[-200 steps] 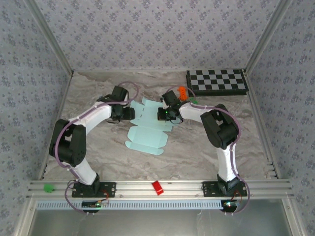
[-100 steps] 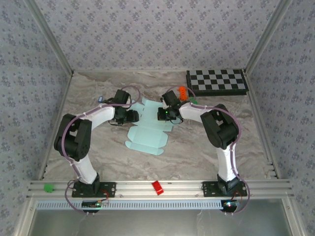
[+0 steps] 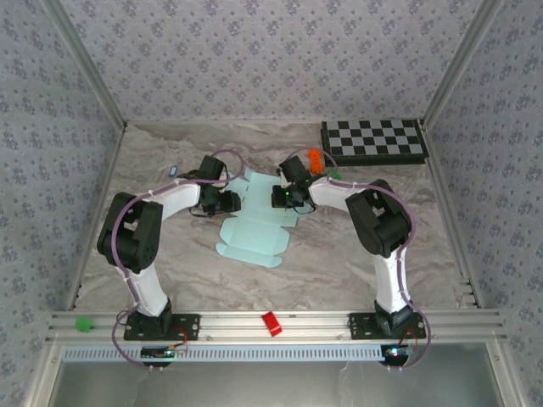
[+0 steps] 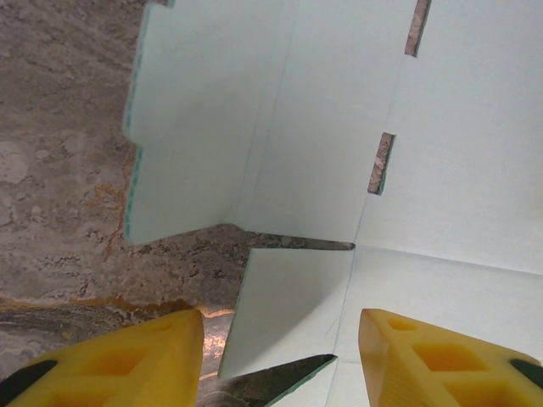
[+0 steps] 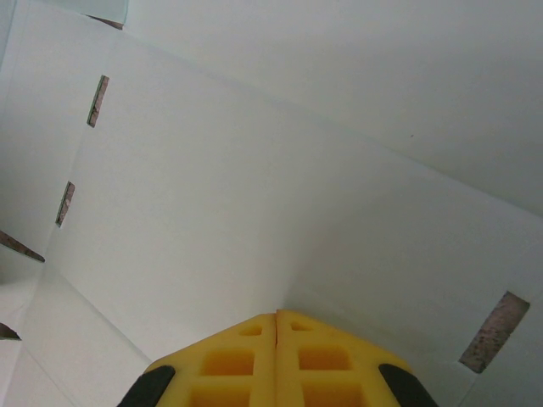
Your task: Fold the paper box
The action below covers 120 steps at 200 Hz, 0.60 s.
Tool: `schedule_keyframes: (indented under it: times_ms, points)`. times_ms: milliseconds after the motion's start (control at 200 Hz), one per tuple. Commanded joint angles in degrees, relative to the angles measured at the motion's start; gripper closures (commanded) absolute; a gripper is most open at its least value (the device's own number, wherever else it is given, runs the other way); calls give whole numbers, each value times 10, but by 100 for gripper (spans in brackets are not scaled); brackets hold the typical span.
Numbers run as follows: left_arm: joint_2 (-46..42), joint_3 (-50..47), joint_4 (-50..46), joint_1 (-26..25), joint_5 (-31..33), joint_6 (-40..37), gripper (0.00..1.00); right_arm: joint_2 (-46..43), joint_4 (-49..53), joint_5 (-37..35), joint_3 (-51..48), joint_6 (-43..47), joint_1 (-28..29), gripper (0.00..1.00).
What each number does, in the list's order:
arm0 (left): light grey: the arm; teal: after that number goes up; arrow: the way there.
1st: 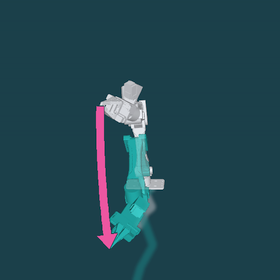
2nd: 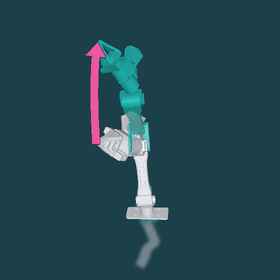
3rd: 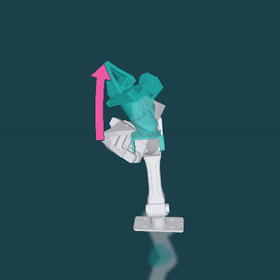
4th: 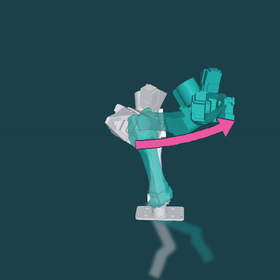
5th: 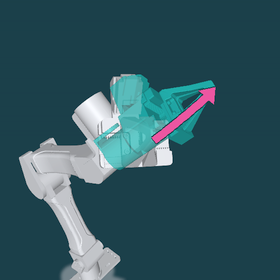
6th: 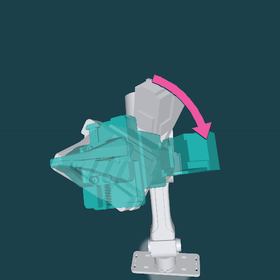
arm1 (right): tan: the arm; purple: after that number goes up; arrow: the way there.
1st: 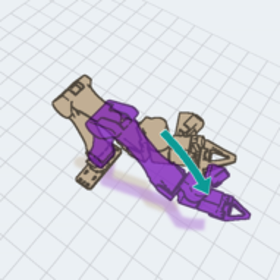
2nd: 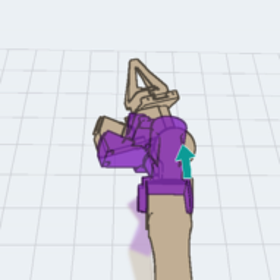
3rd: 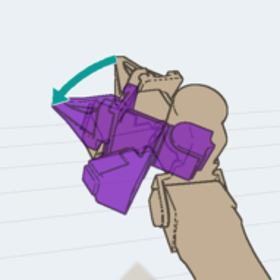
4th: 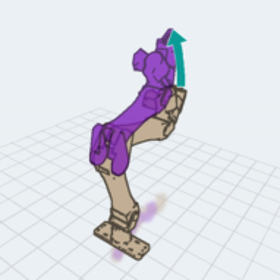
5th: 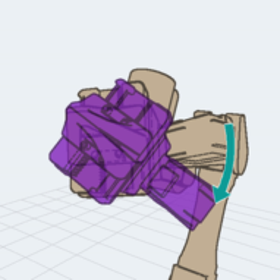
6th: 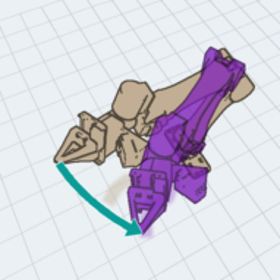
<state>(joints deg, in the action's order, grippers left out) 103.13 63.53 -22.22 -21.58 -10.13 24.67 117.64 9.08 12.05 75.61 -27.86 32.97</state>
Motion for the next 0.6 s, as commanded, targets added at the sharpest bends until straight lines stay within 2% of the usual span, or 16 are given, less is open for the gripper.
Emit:
schedule_keyframes:
  times_ms: [0, 595]
  points:
    - [-15, 8, 15, 1, -21, -6, 50, 21, 39, -10, -17, -3, 1, 99]
    - [-45, -10, 55, -30, -42, -35, 54, 22, 37, -10, -16, -7, 2, 99]
